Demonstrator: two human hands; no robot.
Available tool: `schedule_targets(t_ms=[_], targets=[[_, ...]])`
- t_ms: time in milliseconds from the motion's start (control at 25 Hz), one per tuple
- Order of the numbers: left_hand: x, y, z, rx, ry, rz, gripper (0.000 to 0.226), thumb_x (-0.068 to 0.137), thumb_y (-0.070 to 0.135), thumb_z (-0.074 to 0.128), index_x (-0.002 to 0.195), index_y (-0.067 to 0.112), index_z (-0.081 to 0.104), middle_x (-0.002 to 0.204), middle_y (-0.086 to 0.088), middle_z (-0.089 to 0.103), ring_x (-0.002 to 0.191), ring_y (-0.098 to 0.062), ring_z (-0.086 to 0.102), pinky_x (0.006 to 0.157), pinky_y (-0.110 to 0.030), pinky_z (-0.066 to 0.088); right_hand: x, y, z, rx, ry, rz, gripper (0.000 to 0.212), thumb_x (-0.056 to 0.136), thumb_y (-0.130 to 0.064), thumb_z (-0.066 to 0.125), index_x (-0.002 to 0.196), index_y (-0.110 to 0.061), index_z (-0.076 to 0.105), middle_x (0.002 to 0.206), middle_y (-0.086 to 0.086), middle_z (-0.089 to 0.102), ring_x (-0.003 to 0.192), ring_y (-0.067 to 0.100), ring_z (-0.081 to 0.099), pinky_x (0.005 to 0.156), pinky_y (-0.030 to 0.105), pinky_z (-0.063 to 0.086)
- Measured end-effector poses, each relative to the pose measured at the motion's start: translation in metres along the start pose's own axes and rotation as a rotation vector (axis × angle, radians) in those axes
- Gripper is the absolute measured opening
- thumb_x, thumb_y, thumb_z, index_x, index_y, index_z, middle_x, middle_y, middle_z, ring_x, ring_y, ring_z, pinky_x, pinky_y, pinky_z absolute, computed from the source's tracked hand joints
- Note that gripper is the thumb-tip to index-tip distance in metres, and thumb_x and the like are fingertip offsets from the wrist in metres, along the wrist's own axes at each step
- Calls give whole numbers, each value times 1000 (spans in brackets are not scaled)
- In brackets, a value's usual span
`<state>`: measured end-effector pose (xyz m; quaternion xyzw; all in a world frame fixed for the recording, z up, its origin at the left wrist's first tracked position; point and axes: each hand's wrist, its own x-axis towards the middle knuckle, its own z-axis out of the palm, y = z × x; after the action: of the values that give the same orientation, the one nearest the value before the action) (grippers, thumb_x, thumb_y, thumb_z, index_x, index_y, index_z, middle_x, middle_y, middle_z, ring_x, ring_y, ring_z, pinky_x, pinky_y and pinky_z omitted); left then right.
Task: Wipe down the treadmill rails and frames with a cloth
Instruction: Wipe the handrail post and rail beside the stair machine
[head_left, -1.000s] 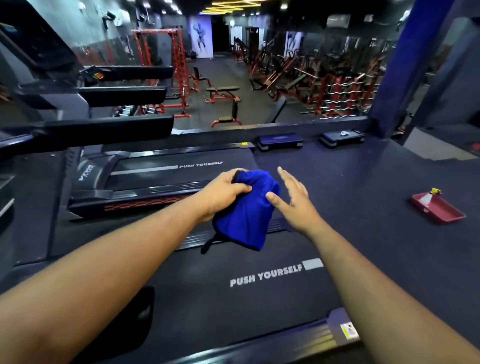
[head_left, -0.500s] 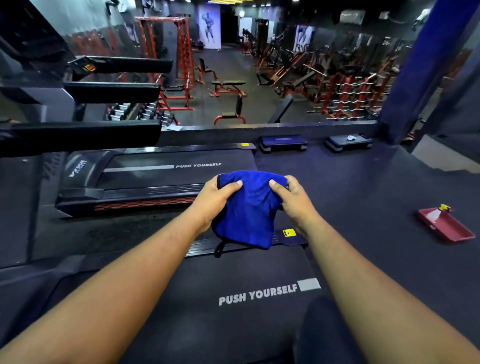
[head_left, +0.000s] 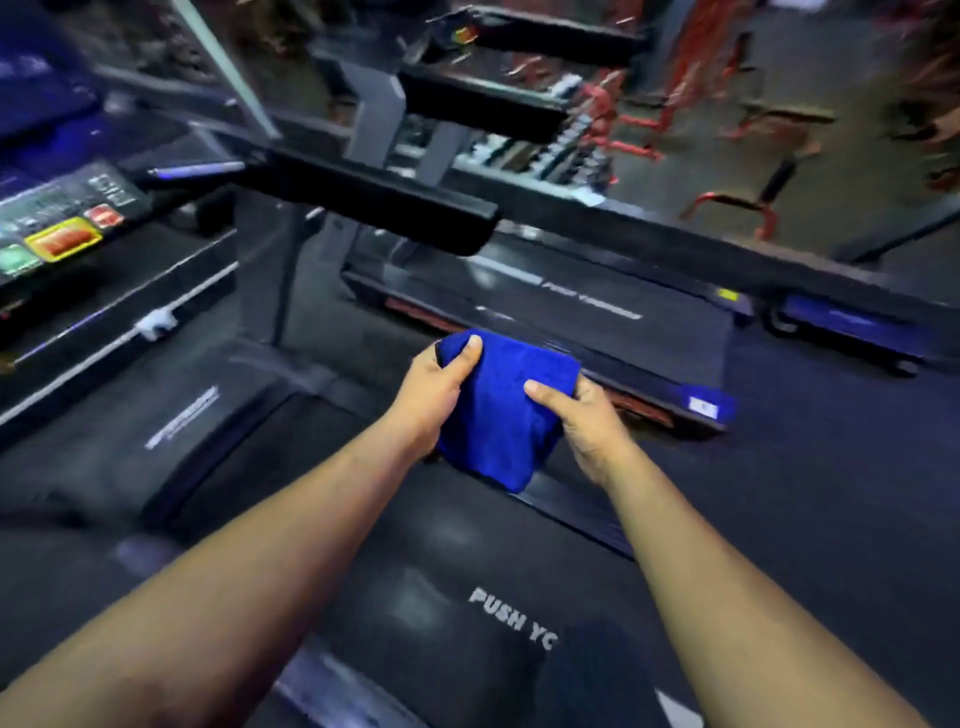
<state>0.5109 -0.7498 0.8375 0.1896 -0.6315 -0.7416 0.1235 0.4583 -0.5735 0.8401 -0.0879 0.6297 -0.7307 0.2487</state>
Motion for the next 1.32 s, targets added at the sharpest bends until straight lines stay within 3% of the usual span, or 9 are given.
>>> schedule_targets(t_ms=[200, 320, 480, 600, 800, 960, 1080, 1200, 1320], targets=[[-42, 70, -44, 271, 411, -33, 26, 93, 34, 67, 106, 11, 66, 96, 2, 72, 84, -5, 66, 76, -22, 54, 35, -65, 49, -205, -369, 22, 22, 90, -9, 68, 112, -9, 67, 106, 7, 74, 98, 18, 69, 87, 29, 56], [-87, 103, -72, 371, 591, -86, 23, 95, 31, 65, 104, 10, 67, 92, 3, 70, 78, -3, 61, 71, -16, 49, 36, -86, 96, -466, -551, -73, 14, 92, -15, 67, 106, -16, 66, 99, -2, 72, 91, 6, 65, 83, 19, 49], [-165, 114, -122, 544, 867, -152, 7, 96, 29, 63, 94, 22, 66, 87, 3, 68, 80, -8, 59, 77, -26, 48, 18, -81, 166, -665, -770, -75, 21, 94, -25, 64, 114, -17, 65, 106, -5, 71, 97, 10, 63, 86, 26, 47], [-228, 99, -157, 750, 1071, -239, 19, 93, 44, 59, 93, 27, 67, 88, 7, 70, 82, -12, 64, 80, -37, 53, 0, -55, 214, -744, -850, -35, 25, 95, -30, 62, 116, -17, 66, 109, 0, 72, 101, 20, 64, 86, 29, 47], [-278, 77, -221, 882, 1398, -417, 46, 92, 51, 45, 122, 20, 61, 123, -7, 61, 117, -28, 55, 97, -42, 40, -60, -2, 297, -655, -889, -25, 42, 87, -44, 59, 124, -25, 63, 112, 8, 73, 104, 28, 67, 89, 40, 53], [-284, 60, -270, 513, 1406, -344, 63, 89, 46, 29, 139, 17, 52, 141, -7, 55, 131, -19, 48, 110, -28, 27, -133, 44, 356, -431, -1234, 161, 58, 96, -46, 57, 141, -11, 51, 143, 10, 54, 133, 14, 50, 112, 23, 34], [-291, 52, -291, 476, 1391, -249, 61, 85, 39, 31, 140, 20, 49, 143, -8, 53, 131, -16, 46, 117, -33, 27, -155, 83, 377, -310, -1092, 267, 55, 98, -49, 42, 124, -5, 63, 123, 0, 64, 116, -4, 56, 103, 19, 38], [-295, 34, -310, 540, 1253, -321, 63, 88, 33, 31, 149, 19, 37, 157, -2, 35, 140, -4, 28, 118, -19, 13, -159, 102, 409, -447, -947, 66, 28, 91, -37, 45, 115, -26, 53, 129, 0, 54, 123, 16, 50, 108, 48, 37], [-300, 22, -320, 144, 1187, -341, 60, 90, 59, 33, 149, 46, 31, 162, 12, 21, 150, -8, 20, 124, -38, 14, -173, 108, 421, -469, -1033, 208, 63, 89, -60, 34, 148, -48, 17, 165, -10, 8, 152, 10, 5, 122, 42, 4]])
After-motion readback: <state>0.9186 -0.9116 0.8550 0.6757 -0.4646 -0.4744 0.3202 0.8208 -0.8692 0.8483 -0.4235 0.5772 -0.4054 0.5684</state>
